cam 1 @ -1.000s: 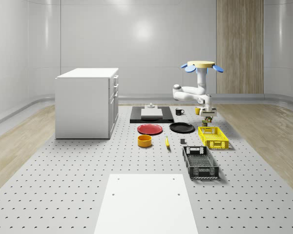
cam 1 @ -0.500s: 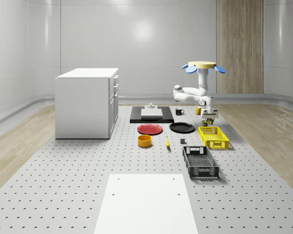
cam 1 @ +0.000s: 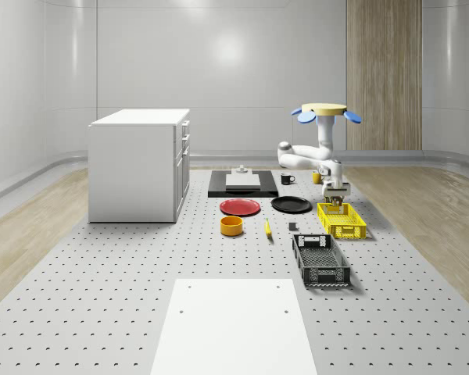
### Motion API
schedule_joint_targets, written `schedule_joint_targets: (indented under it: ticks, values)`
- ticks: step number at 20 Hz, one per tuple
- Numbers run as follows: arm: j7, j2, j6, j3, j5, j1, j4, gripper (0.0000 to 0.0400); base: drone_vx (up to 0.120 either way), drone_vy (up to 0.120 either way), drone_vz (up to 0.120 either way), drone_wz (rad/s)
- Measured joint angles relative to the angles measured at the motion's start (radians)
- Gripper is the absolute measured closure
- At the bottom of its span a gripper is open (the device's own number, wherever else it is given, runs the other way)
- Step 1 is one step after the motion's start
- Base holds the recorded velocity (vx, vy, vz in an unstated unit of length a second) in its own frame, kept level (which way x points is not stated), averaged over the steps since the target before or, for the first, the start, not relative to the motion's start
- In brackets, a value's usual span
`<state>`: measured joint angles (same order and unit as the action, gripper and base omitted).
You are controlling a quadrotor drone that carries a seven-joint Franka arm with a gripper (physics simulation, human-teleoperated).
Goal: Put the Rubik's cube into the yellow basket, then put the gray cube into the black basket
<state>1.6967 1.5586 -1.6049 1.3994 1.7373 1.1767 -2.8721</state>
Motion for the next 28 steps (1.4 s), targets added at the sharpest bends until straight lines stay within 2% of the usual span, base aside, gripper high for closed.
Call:
schedule_joint_targets:
  ticks: [9,23,25,28]
  values:
    - [0.001,0.005,-0.005,0.001,-0.002,0.001,0.000,0.0075,0.000,0.000,-0.116,0.000]
    - [0.002,0.011,-0.048,-0.118,0.110,0.018,0.024,0.0075,0.000,0.000,0.000,0.000]
    - [0.002,0.010,-0.052,-0.131,0.122,0.021,0.027,0.0046,0.000,0.000,0.000,0.000]
    - [0.002,0.008,-0.047,-0.123,0.115,0.018,0.025,0.0022,0.000,0.000,0.000,0.000]
